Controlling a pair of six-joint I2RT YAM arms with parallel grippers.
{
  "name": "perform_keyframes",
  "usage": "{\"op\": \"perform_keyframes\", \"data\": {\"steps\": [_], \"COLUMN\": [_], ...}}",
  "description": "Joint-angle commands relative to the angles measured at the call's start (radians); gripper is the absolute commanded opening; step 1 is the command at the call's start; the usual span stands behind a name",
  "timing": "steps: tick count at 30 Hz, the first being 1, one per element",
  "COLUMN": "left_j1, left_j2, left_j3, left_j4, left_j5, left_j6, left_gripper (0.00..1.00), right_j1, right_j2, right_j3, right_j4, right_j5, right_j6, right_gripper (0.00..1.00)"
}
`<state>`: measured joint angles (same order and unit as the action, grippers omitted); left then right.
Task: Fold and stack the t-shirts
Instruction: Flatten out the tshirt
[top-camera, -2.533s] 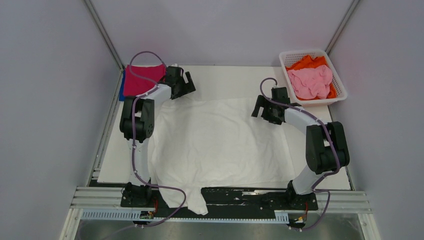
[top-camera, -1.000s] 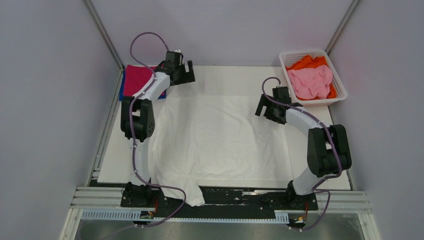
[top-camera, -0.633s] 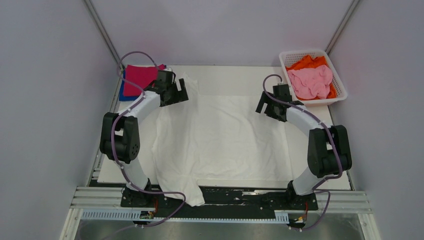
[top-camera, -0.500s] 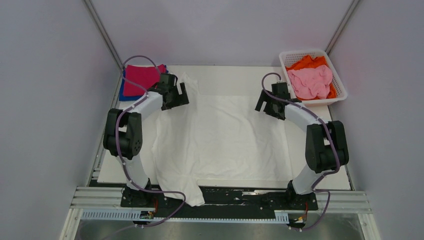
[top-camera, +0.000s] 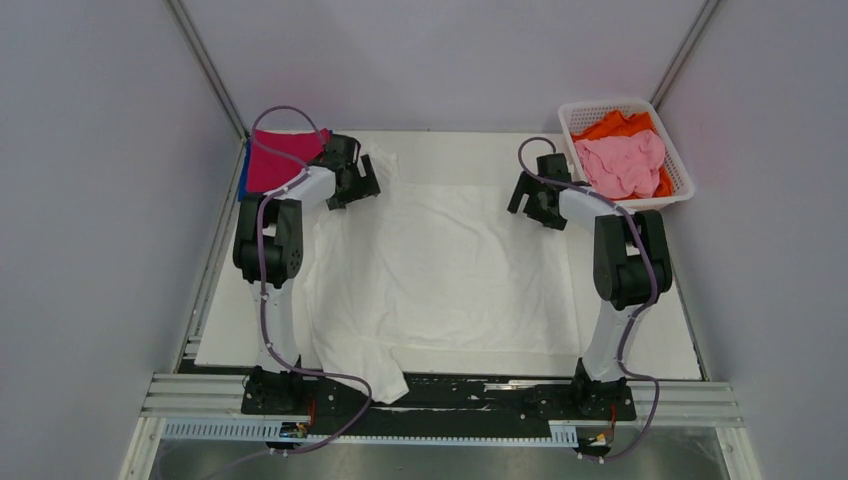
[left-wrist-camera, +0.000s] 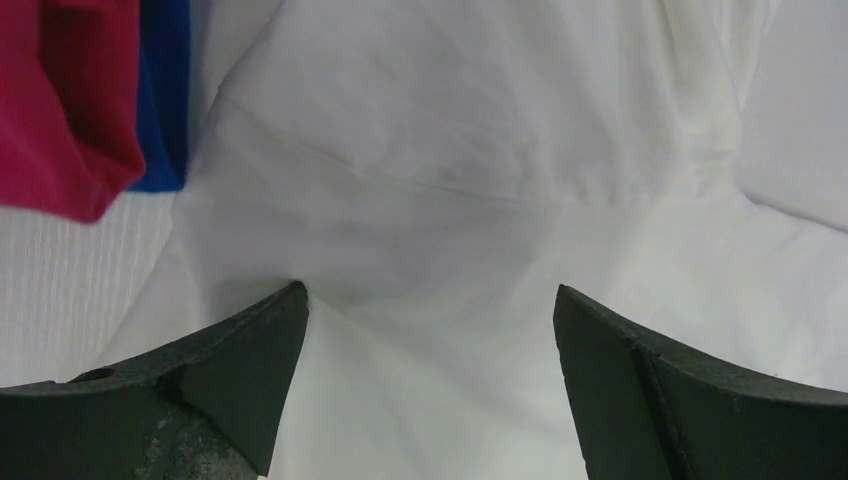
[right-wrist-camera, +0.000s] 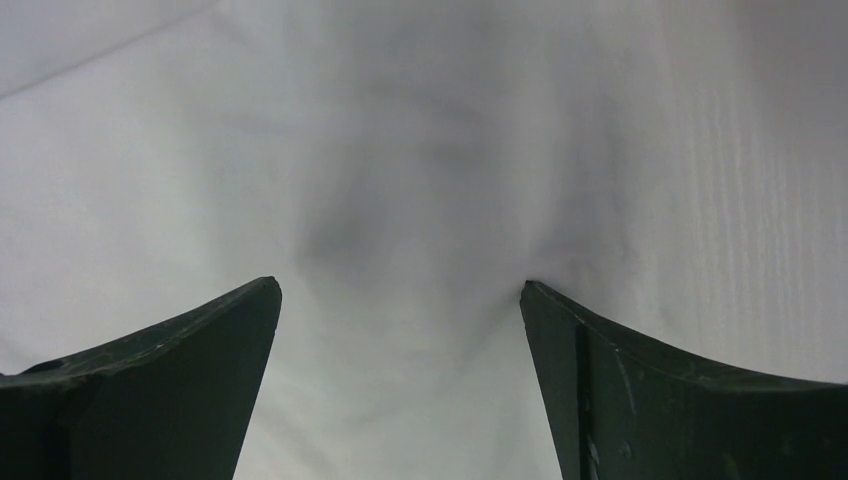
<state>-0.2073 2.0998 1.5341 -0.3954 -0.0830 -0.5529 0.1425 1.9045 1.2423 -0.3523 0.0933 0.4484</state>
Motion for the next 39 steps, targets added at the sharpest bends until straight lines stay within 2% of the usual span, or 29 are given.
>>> {"op": "perform_keyframes", "data": {"steps": [1, 6, 15, 20, 23, 27, 31, 36, 39], "left_j1": [0.048, 0.065, 0.080, 0.086, 0.088, 0.084, 0.062, -0.013, -0.062], "left_j2": [0.123, 0.205, 0.424, 0.501, 0.479, 0.356, 0.162, -0.160, -0.325], "left_j3": [0.080, 0.222, 0.636, 0.806, 0.839, 0.785, 0.621, 0.252, 0.041], "left_j4": [-0.039, -0.110, -0.281, -0.310, -0.318, -0.284, -0.233, -0.149, -0.106], "left_j5": [0.058, 0.076, 0.124, 0.151, 0.159, 0.176, 0.159, 0.093, 0.003], "left_j6": [-0.059, -0.048, -0.015, 0.014, 0.045, 0.081, 0.108, 0.108, 0.068], "left_gripper": [1.00, 1.00, 1.00, 1.00, 1.00, 1.00, 1.00, 1.00, 1.00], "right_j1": [-0.032, -0.068, -0.106, -0.110, -0.109, -0.099, -0.075, -0.055, -0.053], "right_j2": [0.114, 0.217, 0.343, 0.343, 0.290, 0.178, 0.024, -0.203, -0.348], "right_j3": [0.116, 0.256, 0.471, 0.528, 0.539, 0.500, 0.386, 0.147, -0.028], "right_j4": [0.012, -0.010, -0.037, -0.045, -0.051, -0.057, -0.059, -0.053, -0.033], "right_j5": [-0.022, -0.054, -0.076, -0.076, -0.102, -0.110, -0.094, -0.051, -0.035], "right_j6": [0.020, 0.024, -0.001, -0.034, -0.052, -0.079, -0.080, -0.014, 0.039], "right_gripper": [1.00, 1.00, 1.00, 1.00, 1.00, 1.00, 1.00, 1.00, 1.00]}}
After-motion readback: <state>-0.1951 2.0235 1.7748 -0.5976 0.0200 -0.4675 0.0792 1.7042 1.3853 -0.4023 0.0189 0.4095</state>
